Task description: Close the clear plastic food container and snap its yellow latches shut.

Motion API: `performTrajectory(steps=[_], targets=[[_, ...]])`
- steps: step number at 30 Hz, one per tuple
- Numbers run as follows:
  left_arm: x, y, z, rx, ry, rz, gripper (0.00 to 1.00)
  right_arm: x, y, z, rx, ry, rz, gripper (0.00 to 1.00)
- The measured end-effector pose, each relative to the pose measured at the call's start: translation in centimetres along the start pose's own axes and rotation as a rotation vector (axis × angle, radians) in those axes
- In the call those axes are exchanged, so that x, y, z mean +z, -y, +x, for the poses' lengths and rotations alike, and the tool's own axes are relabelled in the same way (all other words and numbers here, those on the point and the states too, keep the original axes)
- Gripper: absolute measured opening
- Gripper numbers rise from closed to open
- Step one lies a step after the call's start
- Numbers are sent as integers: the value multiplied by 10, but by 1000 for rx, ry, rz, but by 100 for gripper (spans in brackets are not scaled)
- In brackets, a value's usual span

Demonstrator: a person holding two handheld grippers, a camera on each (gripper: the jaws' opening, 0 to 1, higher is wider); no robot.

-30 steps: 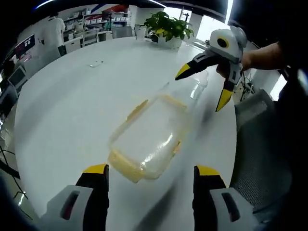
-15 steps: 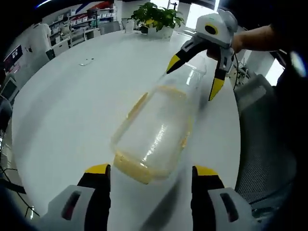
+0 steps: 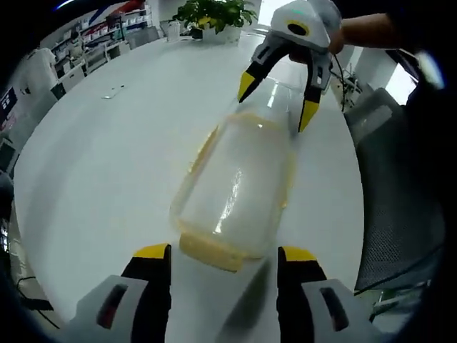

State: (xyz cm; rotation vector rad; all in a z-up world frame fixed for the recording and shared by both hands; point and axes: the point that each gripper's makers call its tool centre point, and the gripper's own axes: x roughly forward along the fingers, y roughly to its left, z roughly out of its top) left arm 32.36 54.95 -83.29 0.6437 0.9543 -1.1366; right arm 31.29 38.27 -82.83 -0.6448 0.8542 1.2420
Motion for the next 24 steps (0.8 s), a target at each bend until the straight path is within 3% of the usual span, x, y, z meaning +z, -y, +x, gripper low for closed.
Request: performTrajectory(steps=[9,18,24], targets=[[-5,-6,5,-5,-69,136,50,-4,2,8,-4,-77,-86,54],[-6,-9,11,-17,-104,255,42,-5,1,15,8,-139,-138,49],[-2,-6,14,-46,-100,292,36,-7,1,20,18,-177,-174,43]])
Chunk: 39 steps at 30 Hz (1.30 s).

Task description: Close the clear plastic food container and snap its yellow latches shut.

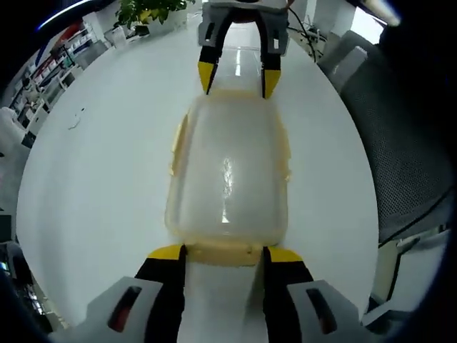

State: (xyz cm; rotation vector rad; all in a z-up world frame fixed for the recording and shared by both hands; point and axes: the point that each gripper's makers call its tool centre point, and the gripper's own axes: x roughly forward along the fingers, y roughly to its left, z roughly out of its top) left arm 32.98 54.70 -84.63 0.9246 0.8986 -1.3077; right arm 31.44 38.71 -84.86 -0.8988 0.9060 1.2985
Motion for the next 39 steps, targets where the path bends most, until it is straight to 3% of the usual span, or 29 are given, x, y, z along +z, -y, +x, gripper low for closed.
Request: performTrajectory(steps=[6,12,22,27,32,35,39], targets=[[0,1,2,-12,-6,15,34,0,1,1,6,-30,-11,39],[1,1,3,-36,-56,48,33,0,2,2,29,-66,0,39],[0,1,2,-39,-117,29,35,-1,1,4,47,-238,-46,40],[-1,1,2,-39,-105,28,34,-3,1,3,41,-230,-27,40],[0,2,0,-35,-85,33,33,-3,1,1,41,-180,-11,38],[0,10,-4,-67,-53,-18,33,0,-3,-3,80,-178,-47,38],[1,7,-13,-26,-59,-6,33,5,1,-9,73,-140,-48,38]])
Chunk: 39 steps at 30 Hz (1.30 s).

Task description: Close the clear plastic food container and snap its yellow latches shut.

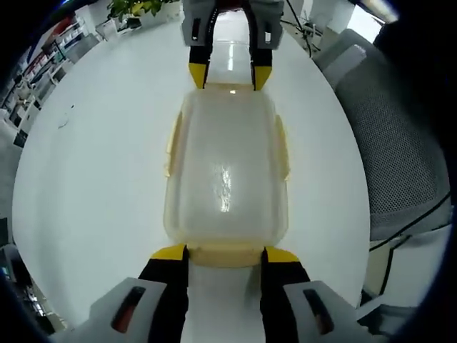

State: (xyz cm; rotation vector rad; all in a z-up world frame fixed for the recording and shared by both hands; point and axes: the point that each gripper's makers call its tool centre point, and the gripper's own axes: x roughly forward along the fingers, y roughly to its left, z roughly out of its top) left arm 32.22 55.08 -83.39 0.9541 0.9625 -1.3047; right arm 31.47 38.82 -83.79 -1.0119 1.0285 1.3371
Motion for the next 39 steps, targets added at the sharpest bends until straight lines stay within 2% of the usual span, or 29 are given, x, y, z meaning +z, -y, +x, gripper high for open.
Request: performTrajectory(steps=[3,12,24,39], targets=[[0,1,-4,4,10,-8,33,2,-1,-2,4,27,-10,38],[6,6,-8,-3,14,-10,33,1,-6,-13,19,34,-13,37],[24,3,-30,-11,32,-11,33,-2,-4,-31,19,39,-11,37],[25,-2,-40,3,34,-31,33,6,3,-51,3,39,-31,37]])
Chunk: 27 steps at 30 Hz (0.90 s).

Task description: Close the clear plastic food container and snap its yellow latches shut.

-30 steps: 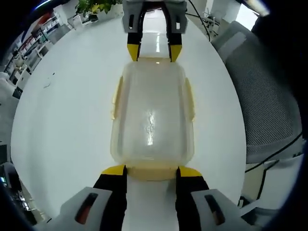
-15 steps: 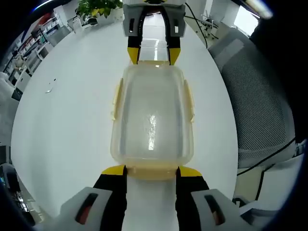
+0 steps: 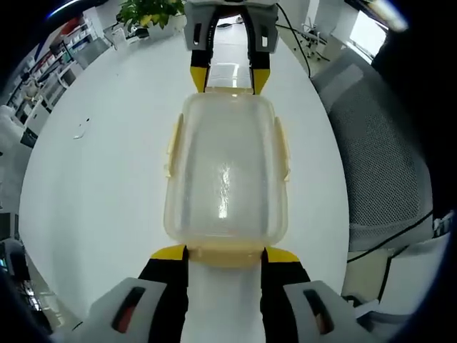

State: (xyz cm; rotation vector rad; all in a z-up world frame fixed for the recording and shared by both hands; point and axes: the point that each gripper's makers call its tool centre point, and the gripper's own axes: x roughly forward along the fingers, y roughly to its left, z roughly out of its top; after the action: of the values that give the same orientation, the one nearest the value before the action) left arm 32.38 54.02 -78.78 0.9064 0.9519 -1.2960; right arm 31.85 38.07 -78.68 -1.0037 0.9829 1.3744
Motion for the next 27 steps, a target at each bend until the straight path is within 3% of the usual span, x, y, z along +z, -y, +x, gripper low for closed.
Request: performTrajectory(steps=[15,27], targets=[[13,0,-2,17,19,4,33,-10,0,-9,-8,-21,-2,37],[37,4,4,27,32,-9,33,-34,-1,-20,-13,-31,-13,37]])
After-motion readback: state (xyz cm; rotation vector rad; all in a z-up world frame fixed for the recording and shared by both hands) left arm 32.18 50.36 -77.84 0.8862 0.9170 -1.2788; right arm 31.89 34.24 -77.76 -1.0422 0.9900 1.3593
